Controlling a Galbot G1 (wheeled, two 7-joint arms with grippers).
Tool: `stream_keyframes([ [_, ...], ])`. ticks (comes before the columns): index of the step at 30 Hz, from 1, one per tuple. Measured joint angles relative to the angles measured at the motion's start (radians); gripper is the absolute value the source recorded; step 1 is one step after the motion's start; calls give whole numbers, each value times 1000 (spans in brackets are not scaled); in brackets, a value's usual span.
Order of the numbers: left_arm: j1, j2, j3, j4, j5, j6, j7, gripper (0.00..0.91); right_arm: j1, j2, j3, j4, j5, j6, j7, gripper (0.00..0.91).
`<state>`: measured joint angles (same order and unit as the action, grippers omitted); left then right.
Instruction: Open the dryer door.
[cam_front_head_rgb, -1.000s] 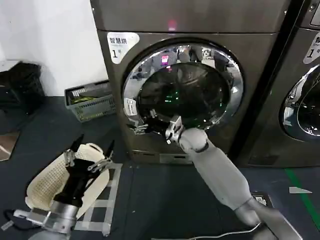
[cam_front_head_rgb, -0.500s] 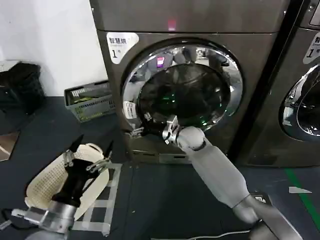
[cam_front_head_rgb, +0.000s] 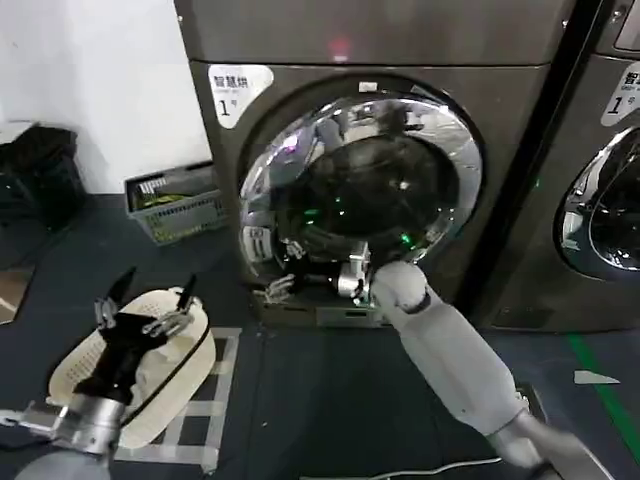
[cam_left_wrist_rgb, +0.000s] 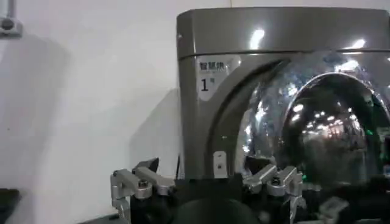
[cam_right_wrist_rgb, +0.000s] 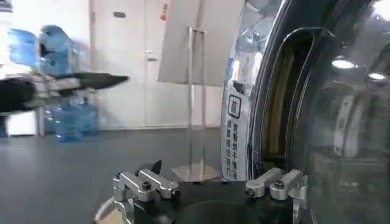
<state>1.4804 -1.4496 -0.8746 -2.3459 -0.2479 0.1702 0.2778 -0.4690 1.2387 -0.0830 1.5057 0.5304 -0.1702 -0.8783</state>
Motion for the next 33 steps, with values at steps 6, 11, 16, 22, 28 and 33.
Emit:
stream_keyframes([
  [6,-33,32,-29,26,-52,20,-13,907,-28,-39,22,49,3,7,-73,907],
  [11,-67,70,-40,59,-94,41,6,907,-49,-67,38,75,3,38,-121,907],
  [16,-116,118,-40,94,-121,93,18,907,-77,-98,63,101,4,44,-191,907],
  [22,-170,169,-33,139,-186,95,36,907,-114,-133,92,130,6,53,-265,907],
  [28,-225,223,-21,177,-227,92,59,907,-158,-162,137,160,4,59,-347,907],
  [33,-249,263,2,199,-280,62,118,907,-199,-181,184,180,-2,67,-427,907],
])
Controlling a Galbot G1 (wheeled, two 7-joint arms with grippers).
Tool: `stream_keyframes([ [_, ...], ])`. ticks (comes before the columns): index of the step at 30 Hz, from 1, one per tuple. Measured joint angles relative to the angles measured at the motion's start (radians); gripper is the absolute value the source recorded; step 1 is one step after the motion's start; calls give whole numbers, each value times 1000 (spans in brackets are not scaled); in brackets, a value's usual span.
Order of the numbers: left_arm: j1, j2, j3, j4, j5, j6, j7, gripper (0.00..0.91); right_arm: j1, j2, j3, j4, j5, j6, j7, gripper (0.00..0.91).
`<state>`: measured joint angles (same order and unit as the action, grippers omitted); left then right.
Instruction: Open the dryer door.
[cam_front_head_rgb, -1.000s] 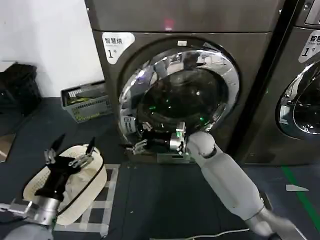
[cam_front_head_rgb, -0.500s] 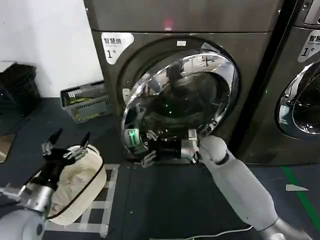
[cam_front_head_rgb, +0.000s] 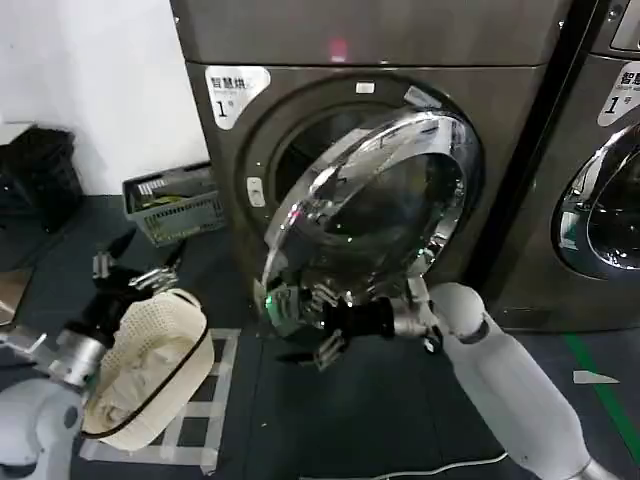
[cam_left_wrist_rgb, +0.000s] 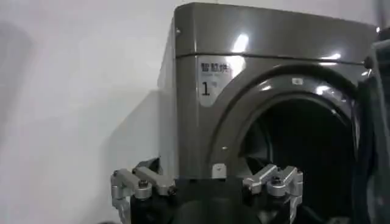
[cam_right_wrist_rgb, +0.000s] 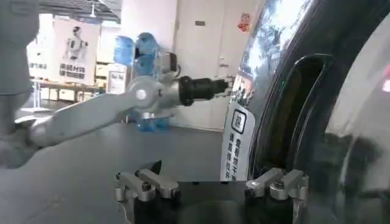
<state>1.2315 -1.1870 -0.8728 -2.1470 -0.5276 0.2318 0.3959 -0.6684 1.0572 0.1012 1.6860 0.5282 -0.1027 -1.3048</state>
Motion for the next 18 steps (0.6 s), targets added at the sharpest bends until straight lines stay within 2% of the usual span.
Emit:
stream_keyframes([
  [6,-42,71,53,23,-111,-5,20,907,-59,-28,47,29,-3,14,-45,907],
  [10,-76,130,109,60,-115,-58,24,907,-96,-48,79,49,0,24,-72,907],
  [18,-155,238,244,155,-187,-74,21,907,-162,-90,136,94,6,31,-90,907],
])
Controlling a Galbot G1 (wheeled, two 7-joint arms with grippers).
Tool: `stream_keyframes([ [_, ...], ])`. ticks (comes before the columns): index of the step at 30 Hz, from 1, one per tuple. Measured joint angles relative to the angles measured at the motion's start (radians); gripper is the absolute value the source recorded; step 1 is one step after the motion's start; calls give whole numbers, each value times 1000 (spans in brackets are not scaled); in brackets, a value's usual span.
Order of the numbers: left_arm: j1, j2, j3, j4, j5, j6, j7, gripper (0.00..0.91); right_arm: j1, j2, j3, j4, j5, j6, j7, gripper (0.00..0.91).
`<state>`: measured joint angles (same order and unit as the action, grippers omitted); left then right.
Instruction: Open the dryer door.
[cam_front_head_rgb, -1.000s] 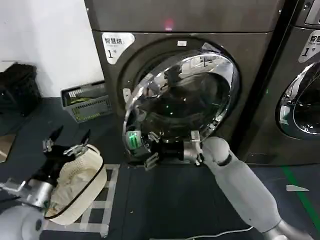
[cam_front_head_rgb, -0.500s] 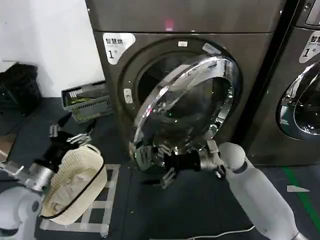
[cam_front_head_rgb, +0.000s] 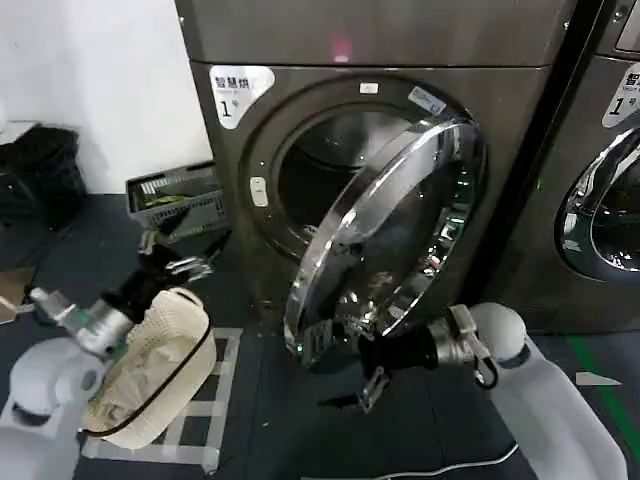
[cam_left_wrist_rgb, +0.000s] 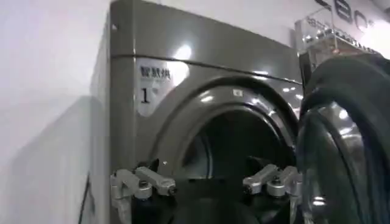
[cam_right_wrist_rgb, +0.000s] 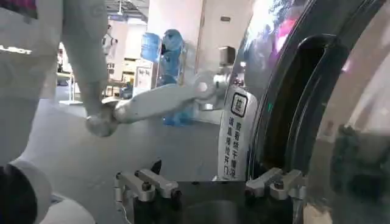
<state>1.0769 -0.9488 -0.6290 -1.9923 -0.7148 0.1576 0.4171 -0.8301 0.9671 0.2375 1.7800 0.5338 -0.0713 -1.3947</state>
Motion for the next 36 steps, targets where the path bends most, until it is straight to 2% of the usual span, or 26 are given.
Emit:
stream_keyframes([
  [7,-99,62,161,39,-60,29,1,907,-63,-26,72,25,0,2,-8,907],
  [19,-206,49,372,45,-66,52,14,907,-189,-48,293,-3,15,22,-22,907],
  [30,-261,17,498,49,-66,63,26,907,-306,3,544,-24,-94,33,-18,907],
  [36,-286,13,547,53,-62,63,42,907,-348,56,737,-37,-140,38,61,907],
])
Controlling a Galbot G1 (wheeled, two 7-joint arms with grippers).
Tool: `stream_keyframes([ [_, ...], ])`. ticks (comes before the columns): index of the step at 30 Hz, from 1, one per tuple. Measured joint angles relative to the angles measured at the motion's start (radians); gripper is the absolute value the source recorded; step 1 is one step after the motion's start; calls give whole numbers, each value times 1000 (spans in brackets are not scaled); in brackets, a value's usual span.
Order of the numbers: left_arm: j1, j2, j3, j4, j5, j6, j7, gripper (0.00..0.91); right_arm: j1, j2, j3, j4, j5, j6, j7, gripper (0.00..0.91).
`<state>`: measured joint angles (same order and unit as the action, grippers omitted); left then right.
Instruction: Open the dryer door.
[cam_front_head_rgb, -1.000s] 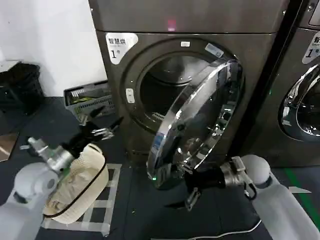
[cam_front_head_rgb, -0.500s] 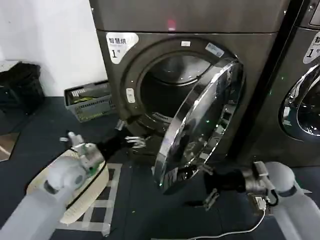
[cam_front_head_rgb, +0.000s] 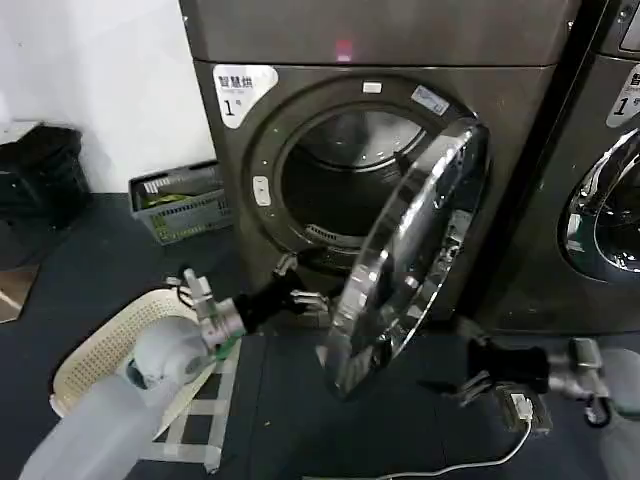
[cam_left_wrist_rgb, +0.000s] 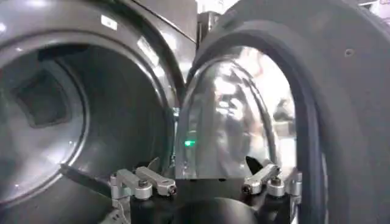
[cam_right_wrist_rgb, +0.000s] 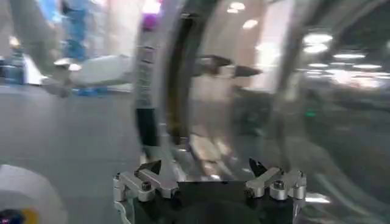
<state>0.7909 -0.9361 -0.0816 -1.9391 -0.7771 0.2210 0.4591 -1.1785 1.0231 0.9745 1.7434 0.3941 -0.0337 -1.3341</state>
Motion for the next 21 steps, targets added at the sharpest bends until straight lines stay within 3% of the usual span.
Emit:
stream_keyframes([
  [4,-8,-24,24,-8,4,0,26,907,-8,30,100,6,-18,-6,72,907],
  [11,-44,-35,96,-7,5,-7,26,907,-54,73,285,24,19,-26,282,907],
  [21,-91,-91,196,7,29,-7,22,907,-141,117,467,112,-9,-43,715,907],
])
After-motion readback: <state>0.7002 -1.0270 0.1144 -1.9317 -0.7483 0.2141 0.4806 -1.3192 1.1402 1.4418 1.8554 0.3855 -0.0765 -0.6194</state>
